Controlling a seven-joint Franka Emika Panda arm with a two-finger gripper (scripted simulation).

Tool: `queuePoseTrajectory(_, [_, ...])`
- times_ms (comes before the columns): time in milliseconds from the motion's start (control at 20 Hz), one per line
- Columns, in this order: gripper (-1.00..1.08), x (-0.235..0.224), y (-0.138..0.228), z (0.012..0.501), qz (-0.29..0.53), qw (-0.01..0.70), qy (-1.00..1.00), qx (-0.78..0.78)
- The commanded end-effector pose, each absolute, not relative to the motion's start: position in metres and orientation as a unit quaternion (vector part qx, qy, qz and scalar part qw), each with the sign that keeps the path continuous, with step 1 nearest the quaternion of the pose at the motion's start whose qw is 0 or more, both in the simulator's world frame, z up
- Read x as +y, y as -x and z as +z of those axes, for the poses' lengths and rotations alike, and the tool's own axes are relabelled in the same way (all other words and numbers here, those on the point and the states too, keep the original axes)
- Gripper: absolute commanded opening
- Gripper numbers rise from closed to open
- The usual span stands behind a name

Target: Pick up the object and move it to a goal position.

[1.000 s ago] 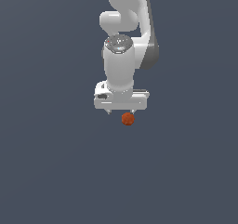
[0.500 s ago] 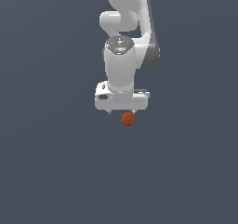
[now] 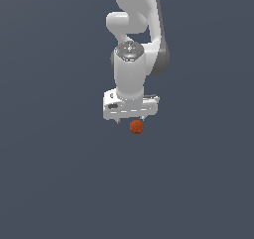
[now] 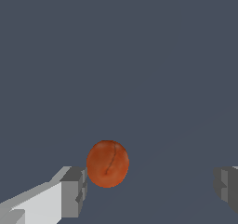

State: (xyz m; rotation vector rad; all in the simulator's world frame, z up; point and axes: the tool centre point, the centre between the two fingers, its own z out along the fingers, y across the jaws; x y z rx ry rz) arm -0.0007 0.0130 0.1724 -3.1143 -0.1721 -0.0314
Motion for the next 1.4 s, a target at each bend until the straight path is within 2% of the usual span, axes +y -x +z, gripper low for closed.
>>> queuePoseTrajectory(0, [1.0, 0.014, 0.003, 0.168, -0.009, 0.01, 0.997, -0.082])
queuePoseTrajectory(1350, [1.0, 0.036, 0.037, 0.117, 0.0, -0.001, 0.882, -0.47])
